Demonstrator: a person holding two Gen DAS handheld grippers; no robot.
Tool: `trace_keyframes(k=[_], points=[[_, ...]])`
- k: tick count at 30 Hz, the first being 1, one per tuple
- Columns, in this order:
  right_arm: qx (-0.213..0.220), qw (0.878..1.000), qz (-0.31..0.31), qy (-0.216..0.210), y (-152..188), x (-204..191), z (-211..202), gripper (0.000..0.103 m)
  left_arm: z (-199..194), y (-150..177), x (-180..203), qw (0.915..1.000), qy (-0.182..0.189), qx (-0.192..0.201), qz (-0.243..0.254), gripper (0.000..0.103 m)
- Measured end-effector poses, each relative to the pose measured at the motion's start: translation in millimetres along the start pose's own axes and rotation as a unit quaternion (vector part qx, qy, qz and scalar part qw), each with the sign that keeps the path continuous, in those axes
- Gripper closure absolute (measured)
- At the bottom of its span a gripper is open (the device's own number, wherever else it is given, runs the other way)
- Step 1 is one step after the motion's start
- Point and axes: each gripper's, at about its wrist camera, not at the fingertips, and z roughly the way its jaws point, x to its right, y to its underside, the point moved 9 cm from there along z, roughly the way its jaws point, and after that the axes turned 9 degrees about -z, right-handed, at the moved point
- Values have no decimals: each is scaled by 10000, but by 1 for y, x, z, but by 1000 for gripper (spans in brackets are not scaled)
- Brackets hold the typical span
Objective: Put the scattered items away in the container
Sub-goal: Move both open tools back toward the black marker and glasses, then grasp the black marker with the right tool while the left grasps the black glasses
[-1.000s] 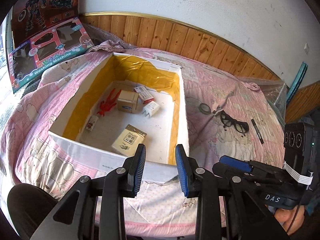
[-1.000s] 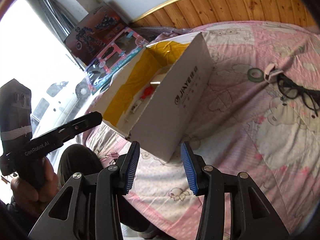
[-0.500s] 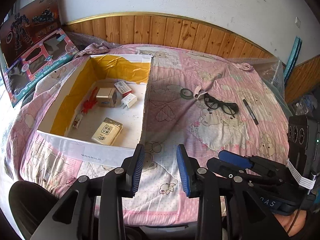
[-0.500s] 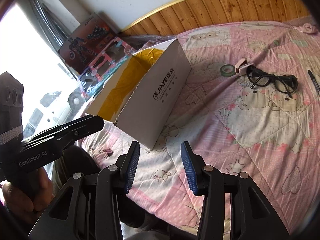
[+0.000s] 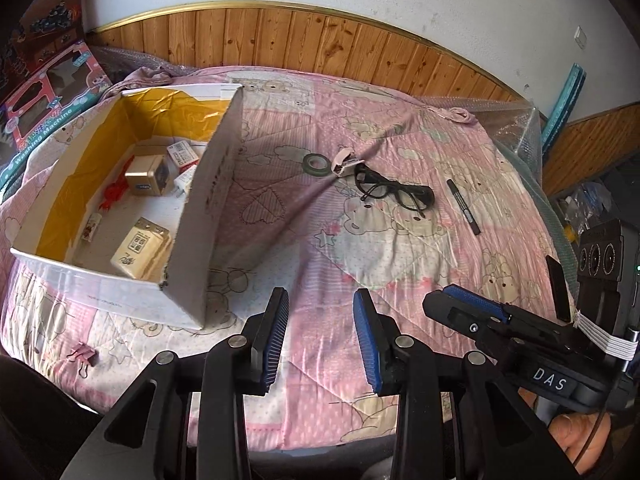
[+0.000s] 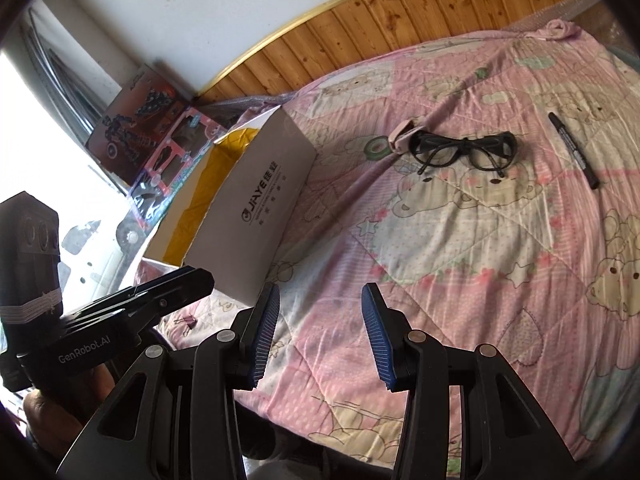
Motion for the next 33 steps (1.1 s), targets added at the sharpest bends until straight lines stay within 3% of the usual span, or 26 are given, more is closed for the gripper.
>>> trace_keyframes(k=[2, 8, 13, 16, 26, 33], points=[[55, 9998, 168, 119, -3, 19, -7, 56, 7, -3, 12, 9999, 101, -54, 30, 67], [152, 9972, 527, 515, -18, 74, -24, 56, 31, -17, 47, 9988, 420, -250, 54, 52], [211, 9926, 619, 1019, -44, 124, -33, 56, 61, -27, 75, 9958, 724, -566, -27, 50], [144, 9884, 709, 1336, -58, 161, -28, 56, 86, -32, 91, 9933, 845, -770, -138, 42], [-504, 9757, 410, 2090, -88, 245, 16, 56, 175, -72, 116, 9820, 1067, -1224, -967, 41], [-979, 9658, 182, 2394, -89, 277, 49, 56, 243, -96, 111, 9758, 771, -1359, -1531, 41]])
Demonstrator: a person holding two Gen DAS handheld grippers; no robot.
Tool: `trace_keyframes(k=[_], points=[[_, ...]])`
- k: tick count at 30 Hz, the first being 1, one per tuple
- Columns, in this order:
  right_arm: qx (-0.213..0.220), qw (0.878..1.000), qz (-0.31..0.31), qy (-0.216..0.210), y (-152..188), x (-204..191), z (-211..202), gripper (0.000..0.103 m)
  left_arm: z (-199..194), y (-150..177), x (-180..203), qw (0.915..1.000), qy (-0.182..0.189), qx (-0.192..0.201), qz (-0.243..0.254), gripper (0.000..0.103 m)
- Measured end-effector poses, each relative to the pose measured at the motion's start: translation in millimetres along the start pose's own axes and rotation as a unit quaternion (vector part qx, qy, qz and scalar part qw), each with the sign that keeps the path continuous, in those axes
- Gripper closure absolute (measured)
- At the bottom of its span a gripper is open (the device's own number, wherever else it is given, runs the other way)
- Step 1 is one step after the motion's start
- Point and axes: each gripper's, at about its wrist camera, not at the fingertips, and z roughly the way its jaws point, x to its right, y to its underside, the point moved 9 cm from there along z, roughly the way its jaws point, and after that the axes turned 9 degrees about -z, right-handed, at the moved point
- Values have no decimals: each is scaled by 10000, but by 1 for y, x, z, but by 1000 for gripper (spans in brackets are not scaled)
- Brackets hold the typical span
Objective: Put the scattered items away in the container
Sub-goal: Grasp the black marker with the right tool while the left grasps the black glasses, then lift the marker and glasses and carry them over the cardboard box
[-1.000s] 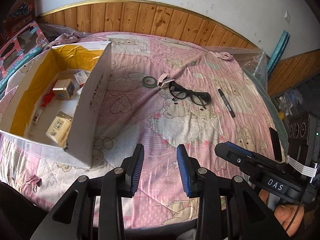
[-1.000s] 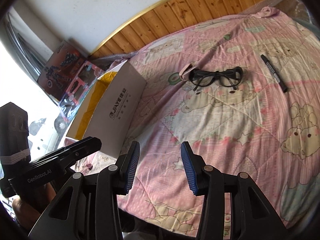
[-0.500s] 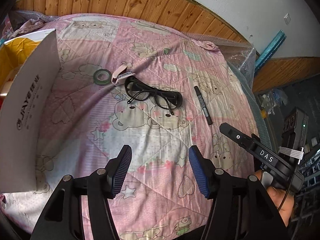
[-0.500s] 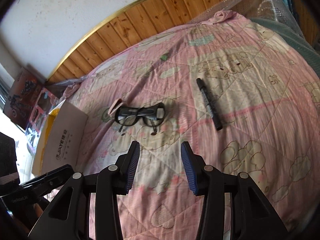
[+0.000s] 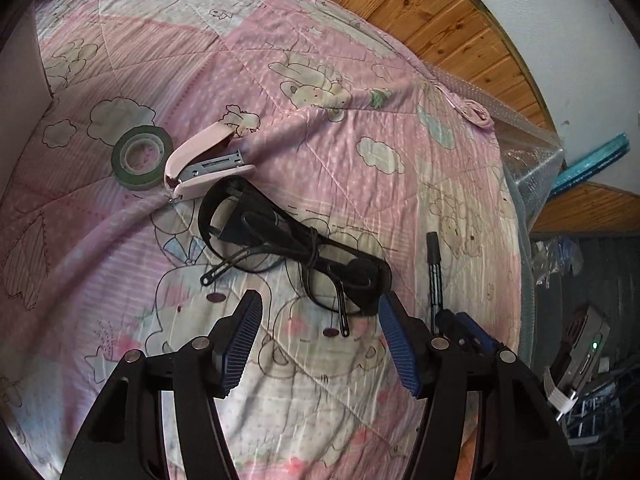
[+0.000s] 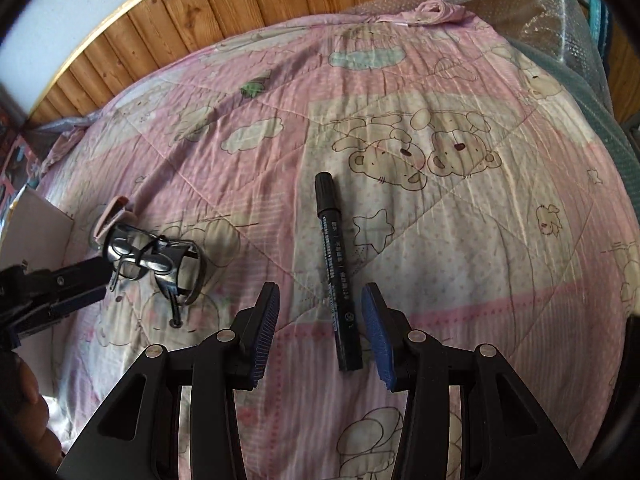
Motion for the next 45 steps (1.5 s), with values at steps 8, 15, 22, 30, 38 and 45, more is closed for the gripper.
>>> trace_keyframes(k=[8, 15, 22, 30, 38, 45], points=[[-200, 9987, -267, 381, -9, 7, 29, 60, 38, -23, 3, 9986, -467, 225, -81, 36], [-45, 9998, 192, 96, -14, 15, 15, 90, 35, -19, 9, 9950, -550, 408, 730, 88], [274, 9965, 503, -610, -21, -3, -12, 90, -2, -2, 3, 9946, -227, 455, 905, 92], [397, 9911, 504, -1170, -14, -28, -31, 90, -36, 22, -4, 9937, -140, 546, 973, 92], [370, 9883, 475, -1404, 0, -50, -37, 90, -68, 44, -17, 9929, -158, 634, 993, 92], [339, 9892, 228, -1404, 12, -73, -40, 90, -103, 57, -32, 9903, -266, 878, 1047, 92]])
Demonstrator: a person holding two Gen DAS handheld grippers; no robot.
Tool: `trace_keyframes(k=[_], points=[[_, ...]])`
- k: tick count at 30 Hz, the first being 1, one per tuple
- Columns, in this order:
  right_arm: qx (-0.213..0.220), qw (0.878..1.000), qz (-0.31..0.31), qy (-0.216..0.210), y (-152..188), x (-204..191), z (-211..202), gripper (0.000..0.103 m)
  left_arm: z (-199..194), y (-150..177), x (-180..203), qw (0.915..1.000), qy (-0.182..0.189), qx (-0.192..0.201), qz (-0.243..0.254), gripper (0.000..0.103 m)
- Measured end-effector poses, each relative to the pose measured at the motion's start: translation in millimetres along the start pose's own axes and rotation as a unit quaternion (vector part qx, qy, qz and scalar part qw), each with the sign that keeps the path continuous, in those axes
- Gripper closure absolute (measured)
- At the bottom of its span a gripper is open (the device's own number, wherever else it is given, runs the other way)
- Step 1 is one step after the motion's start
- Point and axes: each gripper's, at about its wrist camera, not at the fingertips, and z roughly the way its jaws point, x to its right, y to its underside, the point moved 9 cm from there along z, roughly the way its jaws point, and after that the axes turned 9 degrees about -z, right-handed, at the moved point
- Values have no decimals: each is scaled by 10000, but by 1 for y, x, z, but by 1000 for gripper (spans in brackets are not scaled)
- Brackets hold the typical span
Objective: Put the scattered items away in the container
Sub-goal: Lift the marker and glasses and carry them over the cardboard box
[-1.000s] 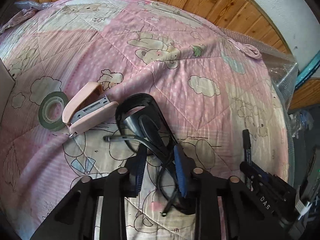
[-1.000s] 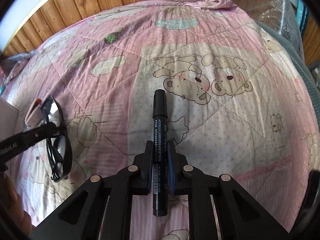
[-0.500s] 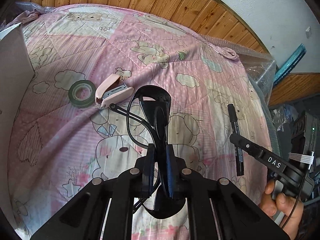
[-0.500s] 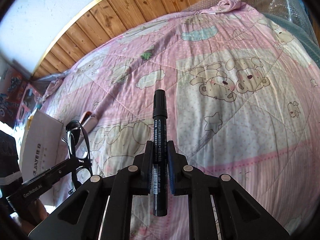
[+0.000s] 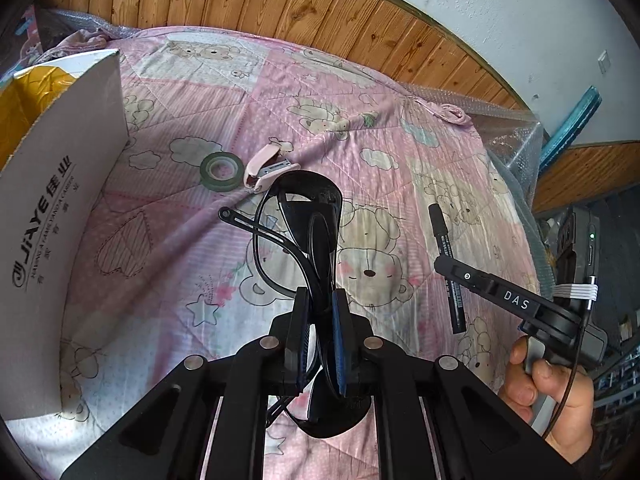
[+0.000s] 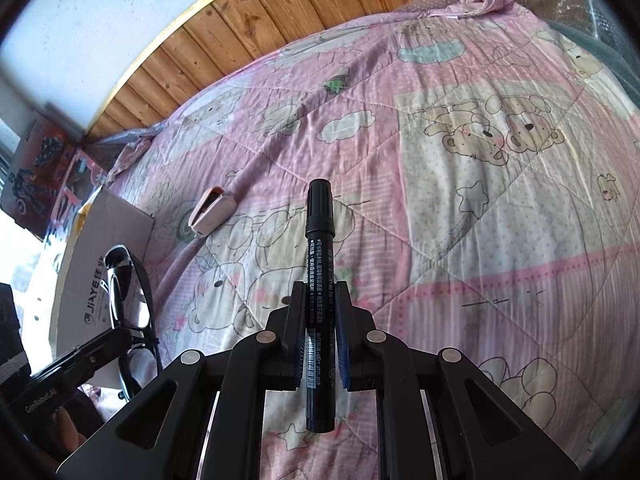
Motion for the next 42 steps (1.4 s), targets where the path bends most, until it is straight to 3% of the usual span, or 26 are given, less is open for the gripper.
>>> trace_keyframes(k=[10, 20, 42], points=[[-85, 9991, -409, -75, 26, -44, 2, 90, -44, 7, -18, 9990, -253, 357, 90, 92], [4, 9974, -704, -116, 42, -78, -7, 90, -77, 11, -31, 9978, -255, 601, 96, 92], [498, 9903, -1210, -467, 49, -159, -47, 90, -140, 8, -58, 9950, 12, 993, -78, 92]])
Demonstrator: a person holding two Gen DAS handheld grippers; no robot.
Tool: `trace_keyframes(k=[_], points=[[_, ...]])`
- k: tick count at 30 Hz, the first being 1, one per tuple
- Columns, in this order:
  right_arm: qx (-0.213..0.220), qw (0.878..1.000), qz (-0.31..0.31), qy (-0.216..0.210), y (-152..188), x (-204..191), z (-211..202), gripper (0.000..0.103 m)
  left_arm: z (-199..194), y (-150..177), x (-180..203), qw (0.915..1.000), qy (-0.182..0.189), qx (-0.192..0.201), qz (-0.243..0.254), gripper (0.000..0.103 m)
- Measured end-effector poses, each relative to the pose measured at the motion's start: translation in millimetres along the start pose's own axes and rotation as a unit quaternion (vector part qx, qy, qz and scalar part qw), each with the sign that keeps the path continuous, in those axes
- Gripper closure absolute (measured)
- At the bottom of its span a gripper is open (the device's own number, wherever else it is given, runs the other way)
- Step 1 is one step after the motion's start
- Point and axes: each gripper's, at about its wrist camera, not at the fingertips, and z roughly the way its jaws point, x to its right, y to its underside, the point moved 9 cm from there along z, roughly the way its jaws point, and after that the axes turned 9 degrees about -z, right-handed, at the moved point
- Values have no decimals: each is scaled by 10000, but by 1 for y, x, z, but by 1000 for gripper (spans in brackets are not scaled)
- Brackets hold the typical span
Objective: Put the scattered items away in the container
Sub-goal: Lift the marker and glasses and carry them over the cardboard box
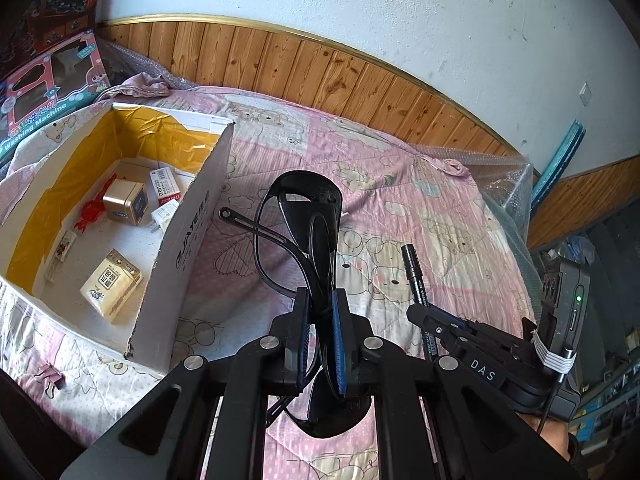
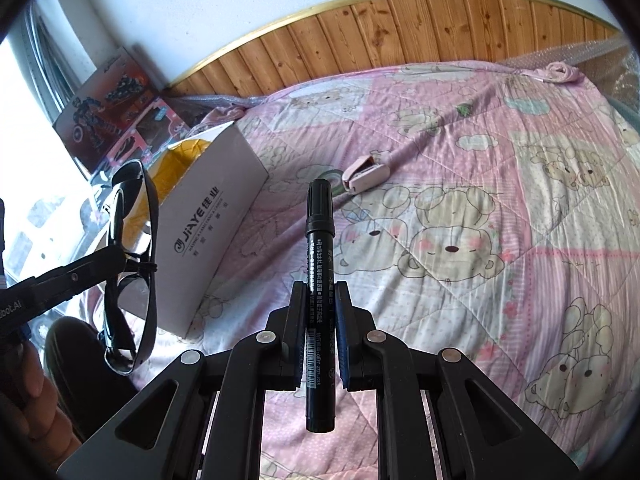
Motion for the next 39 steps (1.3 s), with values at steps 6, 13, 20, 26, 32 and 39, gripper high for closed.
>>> trace_keyframes(k=[6, 13, 20, 26, 32, 39], points=[[60, 9998, -113, -167, -5, -24, -4, 90, -12, -7, -7, 9999, 40, 96, -78, 92], [140, 9993, -115, -326, -14, -42, -9, 90, -25, -17, -13, 9996, 84, 221, -141, 92], [208, 9985, -167, -484, -26, -62, -9, 90, -36, -26, -17, 9994, 97, 325, -117, 92], [238, 9975, -264, -618, -37, -84, -7, 90, -44, -34, -26, 9990, 53, 425, -124, 92], [280, 9962, -365, -737, -49, -104, -6, 90, -56, -46, -42, 9984, -6, 546, -169, 92], [298, 9950, -453, -839, -62, -123, -1, 90, -69, -62, -63, 9973, -83, 685, -240, 92]])
